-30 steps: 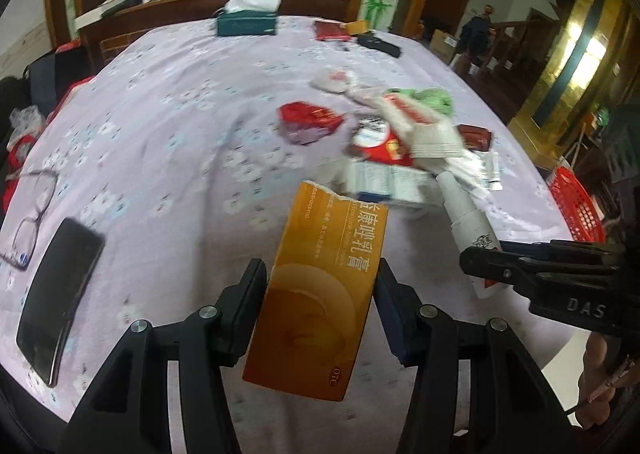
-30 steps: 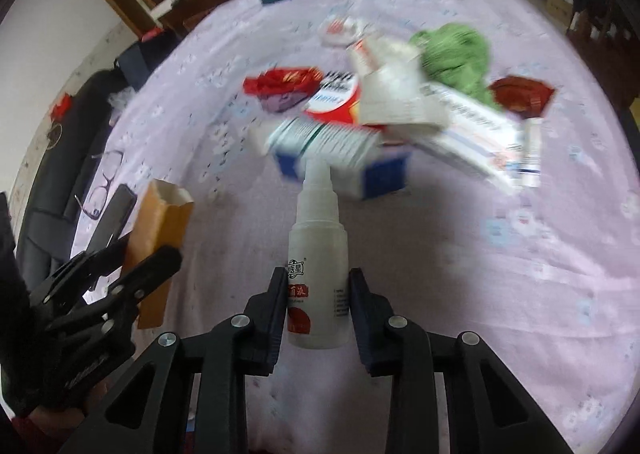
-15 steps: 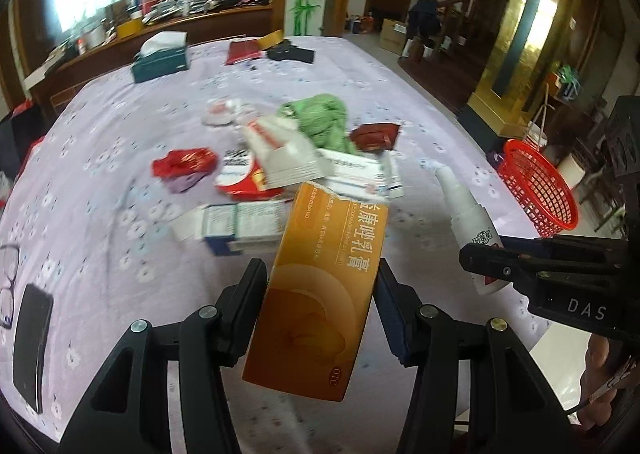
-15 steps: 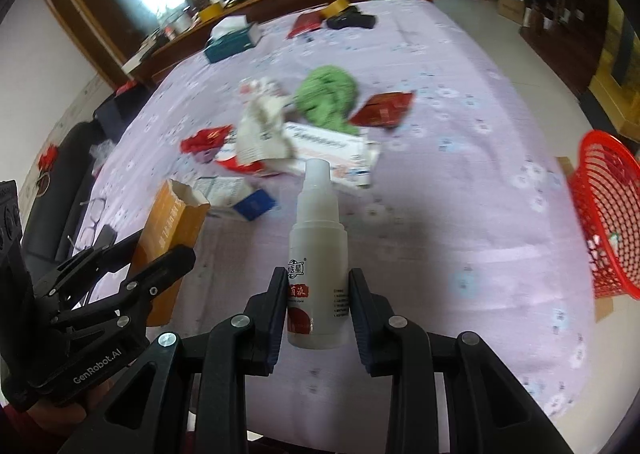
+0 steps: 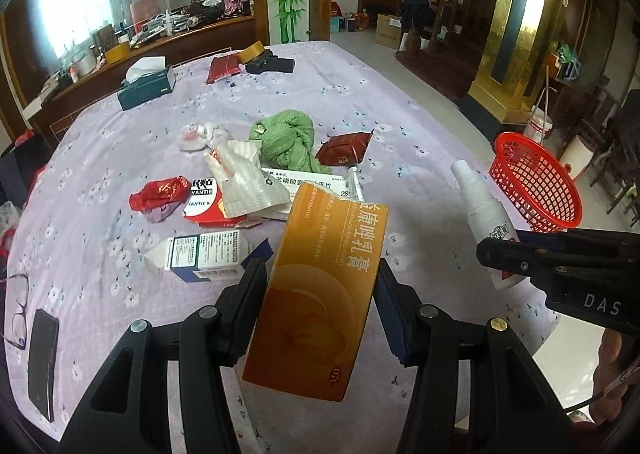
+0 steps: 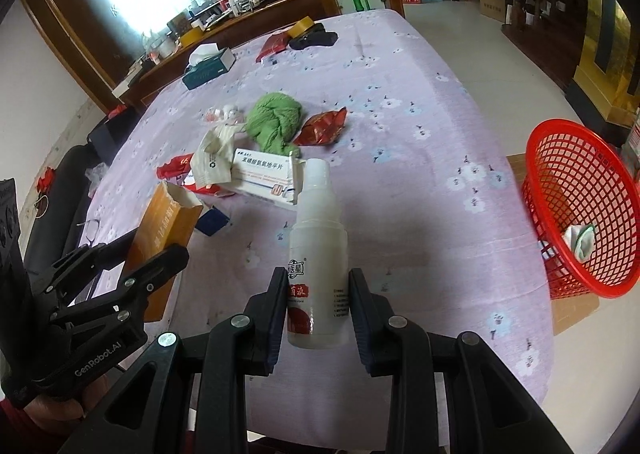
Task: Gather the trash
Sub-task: 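Carry the orange box and spray bottle in both tools to the red basket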
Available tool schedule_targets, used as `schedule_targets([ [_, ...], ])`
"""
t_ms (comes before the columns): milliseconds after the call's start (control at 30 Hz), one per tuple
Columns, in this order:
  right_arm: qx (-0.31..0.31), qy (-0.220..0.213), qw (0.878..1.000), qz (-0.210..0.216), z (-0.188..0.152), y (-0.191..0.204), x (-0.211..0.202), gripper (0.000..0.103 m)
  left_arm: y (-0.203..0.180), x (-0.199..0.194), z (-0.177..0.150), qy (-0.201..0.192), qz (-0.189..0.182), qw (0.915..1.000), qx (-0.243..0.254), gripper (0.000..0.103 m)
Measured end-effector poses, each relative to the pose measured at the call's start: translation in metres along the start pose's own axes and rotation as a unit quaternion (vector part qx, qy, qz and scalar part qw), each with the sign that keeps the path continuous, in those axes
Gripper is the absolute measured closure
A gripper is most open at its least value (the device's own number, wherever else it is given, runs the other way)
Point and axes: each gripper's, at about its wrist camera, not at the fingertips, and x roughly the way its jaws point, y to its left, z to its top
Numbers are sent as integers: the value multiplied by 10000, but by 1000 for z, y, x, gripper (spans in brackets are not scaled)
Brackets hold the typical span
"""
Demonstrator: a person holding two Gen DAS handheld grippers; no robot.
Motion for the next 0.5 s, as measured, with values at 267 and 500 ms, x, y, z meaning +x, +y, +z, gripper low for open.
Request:
schedule_targets([
  [267, -125, -30, 9999, 95, 2, -8, -6, 71, -11, -1, 4, -6, 189, 9998, -23, 51],
  [500, -220, -16, 9996, 158, 3, -14, -9, 71, -16, 2, 5, 26, 325, 9994, -109, 50],
])
